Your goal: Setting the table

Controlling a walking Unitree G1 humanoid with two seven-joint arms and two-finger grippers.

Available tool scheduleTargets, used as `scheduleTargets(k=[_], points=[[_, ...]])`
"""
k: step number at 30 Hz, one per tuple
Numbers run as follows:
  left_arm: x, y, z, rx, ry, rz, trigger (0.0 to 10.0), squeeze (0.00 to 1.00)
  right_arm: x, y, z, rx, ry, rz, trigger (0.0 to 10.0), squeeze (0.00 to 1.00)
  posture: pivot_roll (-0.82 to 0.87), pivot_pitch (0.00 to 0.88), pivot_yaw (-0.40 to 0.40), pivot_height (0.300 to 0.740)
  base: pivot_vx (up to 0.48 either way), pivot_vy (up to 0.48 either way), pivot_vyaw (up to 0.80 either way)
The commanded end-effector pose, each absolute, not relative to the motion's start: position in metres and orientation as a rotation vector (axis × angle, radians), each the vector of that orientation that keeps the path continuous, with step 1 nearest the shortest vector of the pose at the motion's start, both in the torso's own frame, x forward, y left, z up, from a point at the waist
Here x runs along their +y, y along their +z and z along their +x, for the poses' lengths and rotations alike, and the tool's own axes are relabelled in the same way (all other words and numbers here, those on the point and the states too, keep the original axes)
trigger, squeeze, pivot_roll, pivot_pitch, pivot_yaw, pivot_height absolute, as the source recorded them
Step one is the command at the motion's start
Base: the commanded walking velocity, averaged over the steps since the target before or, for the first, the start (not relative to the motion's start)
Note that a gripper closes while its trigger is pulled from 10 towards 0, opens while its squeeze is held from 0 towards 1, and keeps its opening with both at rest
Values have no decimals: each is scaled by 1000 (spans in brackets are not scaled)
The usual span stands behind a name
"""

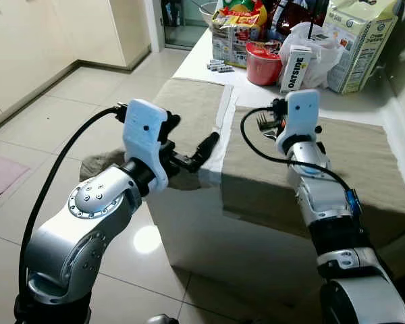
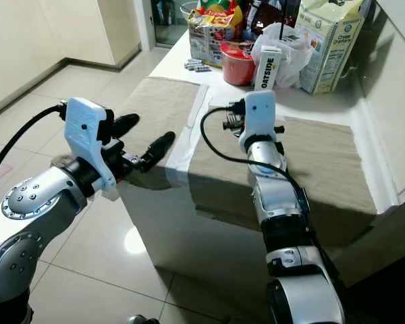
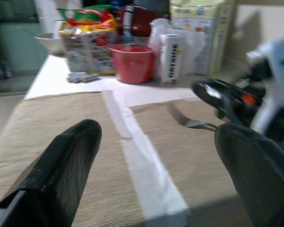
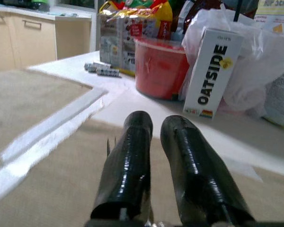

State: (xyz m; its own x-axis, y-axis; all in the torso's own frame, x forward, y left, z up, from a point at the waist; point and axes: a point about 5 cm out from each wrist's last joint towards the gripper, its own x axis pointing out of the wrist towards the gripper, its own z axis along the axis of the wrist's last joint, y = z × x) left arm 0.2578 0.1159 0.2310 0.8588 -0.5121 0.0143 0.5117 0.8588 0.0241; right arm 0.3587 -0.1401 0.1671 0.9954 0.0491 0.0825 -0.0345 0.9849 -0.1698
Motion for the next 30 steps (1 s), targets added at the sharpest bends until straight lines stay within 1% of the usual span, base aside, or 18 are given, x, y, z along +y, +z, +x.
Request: scheduleTargets(k=[1, 3, 5, 7, 13, 20, 24, 30], points=[[124, 231, 262, -29, -471, 34, 10000, 0, -138, 175, 355, -142, 57, -204, 10000, 1000, -20, 28, 40, 740, 0, 0, 0], [131, 231, 268, -27, -411, 30, 10000, 0, -138, 176, 351, -181, 57, -238, 10000, 1000, -29, 28, 40, 740, 0, 0, 0], [135, 228, 272, -17, -386, -7, 10000, 0, -139, 179, 346, -221, 50, -264, 10000, 1000, -31, 26, 39, 740, 0, 0, 0], [136, 227, 274, -20, -366, -7, 10000, 0, -139, 181, 345, -241, 52, -281, 10000, 1000, -37, 21, 40, 740, 0, 0, 0], [139, 220, 280, -25, -307, -15, 10000, 0, -140, 182, 343, -252, 37, -284, 10000, 1000, -45, 16, 38, 740, 0, 0, 0], [141, 213, 283, -32, -269, 6, 10000, 0, -144, 183, 341, -265, 30, -300, 10000, 1000, -61, 18, 31, 740, 0, 0, 0], [142, 205, 283, -28, -251, 8, 10000, 0, -145, 176, 335, -253, 38, -311, 10000, 1000, -66, 19, 30, 740, 0, 0, 0], [137, 198, 279, -32, -248, -18, 10000, 0, -146, 171, 326, -248, 41, -313, 10000, 1000, -77, 24, 42, 740, 0, 0, 0]])
